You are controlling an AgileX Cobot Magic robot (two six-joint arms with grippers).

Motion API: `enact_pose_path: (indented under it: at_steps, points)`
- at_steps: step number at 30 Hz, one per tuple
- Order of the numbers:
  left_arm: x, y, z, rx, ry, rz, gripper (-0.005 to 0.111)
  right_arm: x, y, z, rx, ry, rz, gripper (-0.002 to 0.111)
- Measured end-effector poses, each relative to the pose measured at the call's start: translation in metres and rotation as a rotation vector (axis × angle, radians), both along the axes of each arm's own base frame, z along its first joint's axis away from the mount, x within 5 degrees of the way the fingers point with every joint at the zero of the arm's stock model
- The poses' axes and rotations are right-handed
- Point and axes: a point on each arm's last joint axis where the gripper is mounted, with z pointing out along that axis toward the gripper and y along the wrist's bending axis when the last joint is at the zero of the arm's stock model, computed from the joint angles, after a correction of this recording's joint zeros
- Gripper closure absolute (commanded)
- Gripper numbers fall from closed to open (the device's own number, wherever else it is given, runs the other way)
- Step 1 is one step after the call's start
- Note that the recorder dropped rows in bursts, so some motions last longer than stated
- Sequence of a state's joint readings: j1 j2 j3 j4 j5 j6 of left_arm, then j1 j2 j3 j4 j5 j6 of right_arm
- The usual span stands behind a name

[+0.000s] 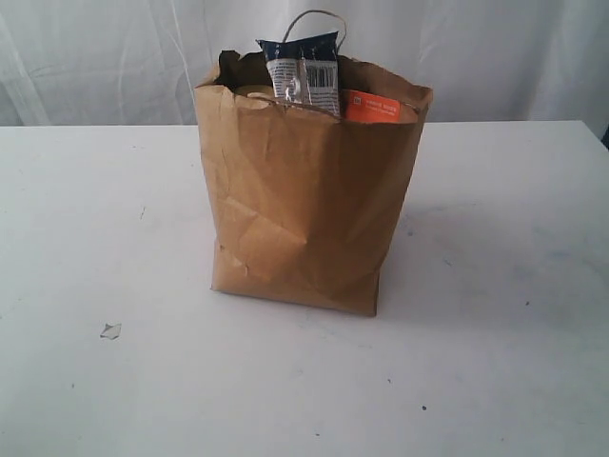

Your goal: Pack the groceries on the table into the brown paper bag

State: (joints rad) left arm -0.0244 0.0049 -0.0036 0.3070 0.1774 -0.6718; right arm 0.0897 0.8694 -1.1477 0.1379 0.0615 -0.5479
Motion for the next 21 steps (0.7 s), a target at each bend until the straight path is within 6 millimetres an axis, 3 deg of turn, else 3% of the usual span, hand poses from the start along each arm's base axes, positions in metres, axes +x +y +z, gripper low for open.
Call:
enact_pose_path:
  at_steps: [2,4,8,9,11,12,15,18,21]
  points:
    - [0.0,0.0,0.0,0.0,0.0,0.0,0.107,0.014,-0.001,-0.02,-0.164,0.196,-0.048,0.108]
    - [0.0,0.0,0.0,0.0,0.0,0.0,0.107,0.031,-0.008,-0.046,-0.199,0.363,-0.105,0.108]
    - [0.0,0.0,0.0,0.0,0.0,0.0,0.107,0.042,-0.022,-0.091,0.031,0.436,-0.168,0.108]
    - [0.0,0.0,0.0,0.0,0.0,0.0,0.107,0.032,-0.023,-0.103,0.166,0.351,-0.136,0.108]
    - [0.0,0.0,0.0,0.0,0.0,0.0,0.107,0.005,-0.019,-0.118,0.236,0.211,-0.058,0.108]
    - [0.0,0.0,0.0,0.0,0.0,0.0,0.107,-0.003,-0.018,-0.125,0.239,0.192,-0.048,0.108]
    - [0.0,0.0,0.0,0.0,0.0,0.0,0.107,-0.052,-0.017,-0.157,0.24,0.131,-0.043,0.108]
    - [0.0,0.0,0.0,0.0,0.0,0.0,0.107,-0.084,-0.021,-0.175,0.312,0.171,-0.097,0.108]
    - [0.0,0.0,0.0,0.0,0.0,0.0,0.107,-0.103,-0.027,-0.19,0.356,0.287,-0.19,0.108]
